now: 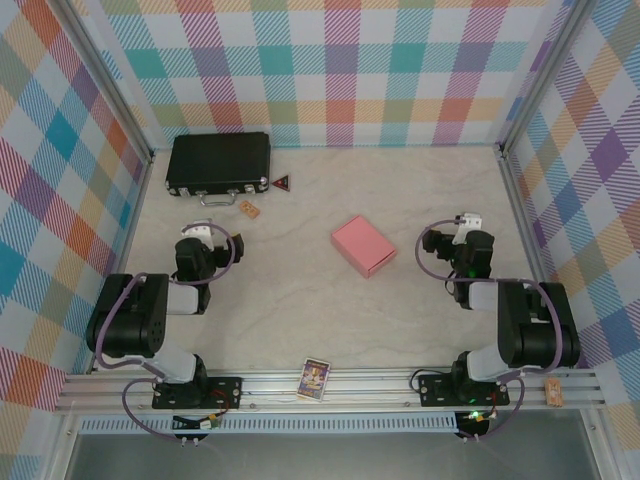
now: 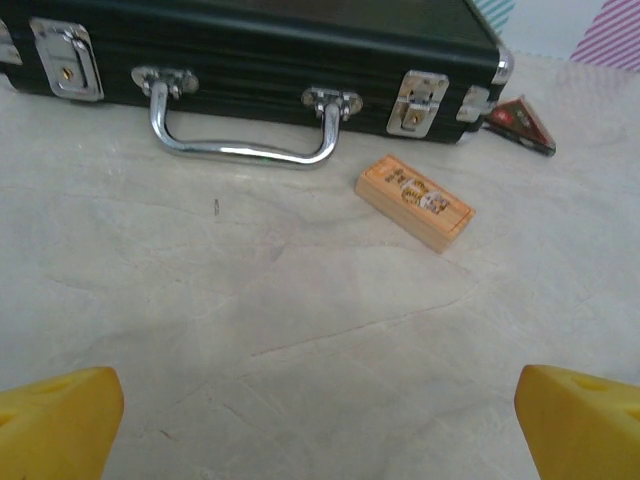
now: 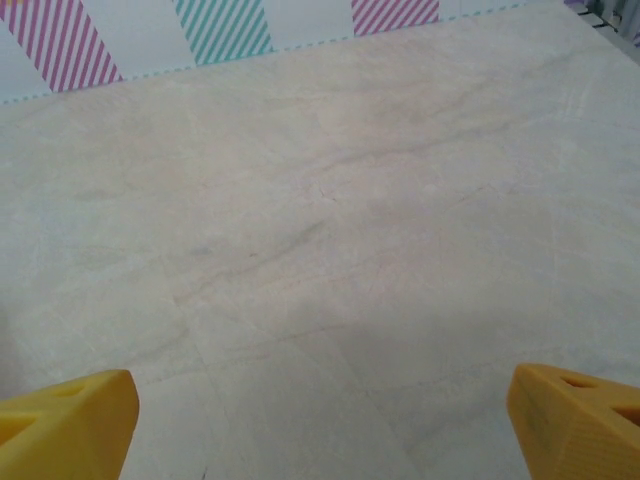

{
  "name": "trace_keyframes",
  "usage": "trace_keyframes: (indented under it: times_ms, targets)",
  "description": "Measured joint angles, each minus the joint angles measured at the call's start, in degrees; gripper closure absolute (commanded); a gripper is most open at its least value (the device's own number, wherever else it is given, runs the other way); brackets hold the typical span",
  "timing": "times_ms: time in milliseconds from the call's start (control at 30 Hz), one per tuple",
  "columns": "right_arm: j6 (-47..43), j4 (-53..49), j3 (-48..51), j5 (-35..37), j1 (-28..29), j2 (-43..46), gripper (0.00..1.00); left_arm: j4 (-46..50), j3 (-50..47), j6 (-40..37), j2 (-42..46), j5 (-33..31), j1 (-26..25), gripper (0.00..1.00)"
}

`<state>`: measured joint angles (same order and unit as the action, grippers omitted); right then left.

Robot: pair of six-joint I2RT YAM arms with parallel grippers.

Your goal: Fold the paper box

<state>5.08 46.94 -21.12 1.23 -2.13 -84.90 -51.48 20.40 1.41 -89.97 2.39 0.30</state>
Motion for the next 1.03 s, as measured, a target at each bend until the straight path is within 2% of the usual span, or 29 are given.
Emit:
trace_keyframes:
  times_ms: [133,400,1033]
  targets:
    - [-0.70,0.59,-0.02,1.11,1.46,-2.82,0.01,0.92,1.09,-0.79,-0.94,-2.45,-1.55,0.00]
    - [-1.42,0.68,-0.09,1.97,2.12,-2.91,0.01,0.92,1.90,-1.31,-0.94,-4.42,-2.54,0.00]
    - [-1.51,0.68,-0.09,2.21,2.12,-2.91,0.01,1.88,2.05,-2.56,-0.94,-3.32,-2.54,0.00]
